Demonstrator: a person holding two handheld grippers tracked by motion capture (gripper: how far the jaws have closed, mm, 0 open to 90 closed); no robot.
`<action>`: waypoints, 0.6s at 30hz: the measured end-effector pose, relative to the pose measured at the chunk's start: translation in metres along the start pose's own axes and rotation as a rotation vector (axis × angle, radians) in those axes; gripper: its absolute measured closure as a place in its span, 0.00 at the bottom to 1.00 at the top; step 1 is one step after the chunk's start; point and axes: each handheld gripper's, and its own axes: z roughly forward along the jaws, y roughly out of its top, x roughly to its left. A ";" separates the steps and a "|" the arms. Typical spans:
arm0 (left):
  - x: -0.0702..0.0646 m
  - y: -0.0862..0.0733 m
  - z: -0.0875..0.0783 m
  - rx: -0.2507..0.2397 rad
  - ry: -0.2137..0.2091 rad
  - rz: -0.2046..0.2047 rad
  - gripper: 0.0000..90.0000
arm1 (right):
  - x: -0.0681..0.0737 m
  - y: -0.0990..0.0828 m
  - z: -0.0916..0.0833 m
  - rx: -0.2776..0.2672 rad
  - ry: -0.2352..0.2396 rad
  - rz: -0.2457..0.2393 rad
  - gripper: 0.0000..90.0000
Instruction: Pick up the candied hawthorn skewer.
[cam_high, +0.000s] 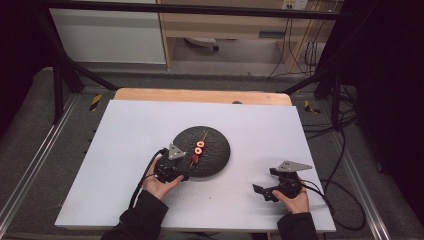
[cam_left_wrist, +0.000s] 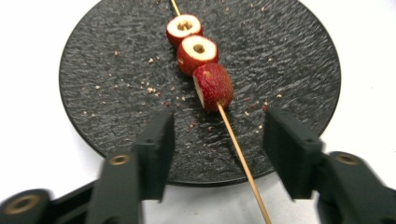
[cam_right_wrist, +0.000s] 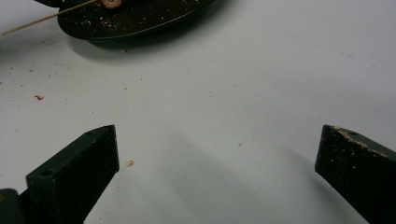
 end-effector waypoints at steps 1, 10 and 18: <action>-0.001 0.000 0.001 0.006 -0.001 -0.003 0.57 | 0.000 0.000 0.000 0.000 -0.001 -0.001 0.01; -0.008 0.001 0.008 0.027 0.007 -0.011 0.76 | 0.000 0.000 0.000 0.001 -0.001 -0.001 0.01; -0.012 0.001 0.012 0.036 0.016 -0.042 0.88 | 0.000 0.000 0.000 0.000 0.000 0.000 0.01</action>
